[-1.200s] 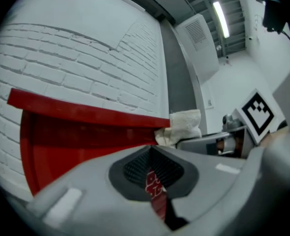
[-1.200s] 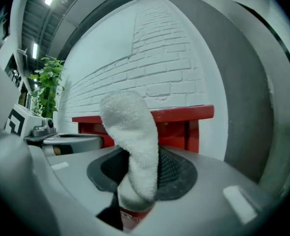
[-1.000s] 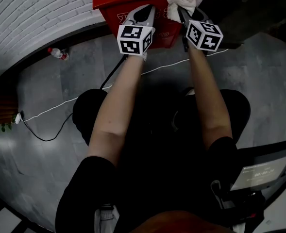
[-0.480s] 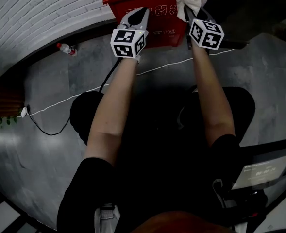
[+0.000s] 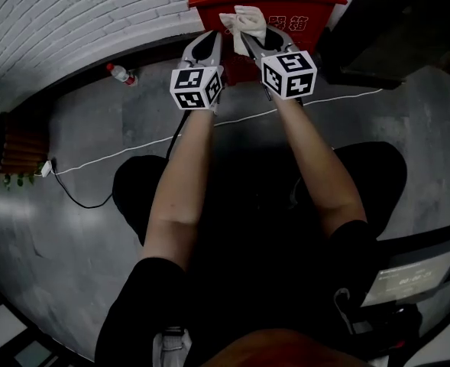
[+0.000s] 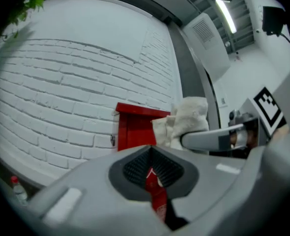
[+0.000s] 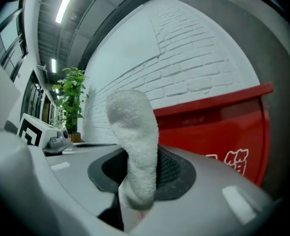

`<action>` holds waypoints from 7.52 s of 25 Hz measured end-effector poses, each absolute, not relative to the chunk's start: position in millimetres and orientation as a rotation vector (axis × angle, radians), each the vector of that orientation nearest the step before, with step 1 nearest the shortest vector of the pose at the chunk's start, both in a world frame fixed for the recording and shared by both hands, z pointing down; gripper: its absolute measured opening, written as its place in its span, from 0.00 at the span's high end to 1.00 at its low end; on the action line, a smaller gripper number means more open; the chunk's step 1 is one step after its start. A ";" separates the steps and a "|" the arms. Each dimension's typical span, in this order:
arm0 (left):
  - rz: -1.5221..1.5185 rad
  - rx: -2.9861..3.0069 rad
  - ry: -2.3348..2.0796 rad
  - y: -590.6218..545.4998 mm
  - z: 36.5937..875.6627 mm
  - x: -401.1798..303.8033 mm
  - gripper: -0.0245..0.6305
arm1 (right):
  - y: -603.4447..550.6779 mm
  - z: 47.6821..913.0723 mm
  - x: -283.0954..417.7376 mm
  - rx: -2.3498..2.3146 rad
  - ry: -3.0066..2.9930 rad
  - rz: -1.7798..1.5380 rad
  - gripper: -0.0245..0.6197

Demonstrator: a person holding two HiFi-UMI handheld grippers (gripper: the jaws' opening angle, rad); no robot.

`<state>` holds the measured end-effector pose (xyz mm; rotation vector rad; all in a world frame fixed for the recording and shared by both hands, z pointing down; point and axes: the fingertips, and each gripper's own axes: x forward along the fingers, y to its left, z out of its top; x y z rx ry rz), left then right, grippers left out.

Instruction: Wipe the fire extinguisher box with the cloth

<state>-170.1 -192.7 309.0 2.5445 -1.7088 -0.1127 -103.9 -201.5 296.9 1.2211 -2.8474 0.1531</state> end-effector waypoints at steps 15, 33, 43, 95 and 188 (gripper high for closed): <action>0.144 2.451 -1.731 -202.4 388.4 -210.1 0.96 | -223.3 405.8 -172.6 1.081 -2.752 0.321 0.77; 0.035 2.525 -1.552 -227.6 397.9 -118.4 0.96 | -247.3 408.9 -94.6 1.299 -2.666 0.291 0.76; 0.004 2.600 -1.444 -236.6 396.6 -61.1 0.96 | -262.1 413.8 -8.0 1.506 -2.581 0.362 0.76; 0.036 2.262 -1.732 -191.5 482.1 -215.3 0.96 | -207.8 498.1 -160.6 1.076 -2.708 0.317 0.78; 0.077 2.206 -1.560 -187.6 622.5 -181.7 0.96 | -184.3 626.1 -147.8 1.018 -2.628 0.497 0.77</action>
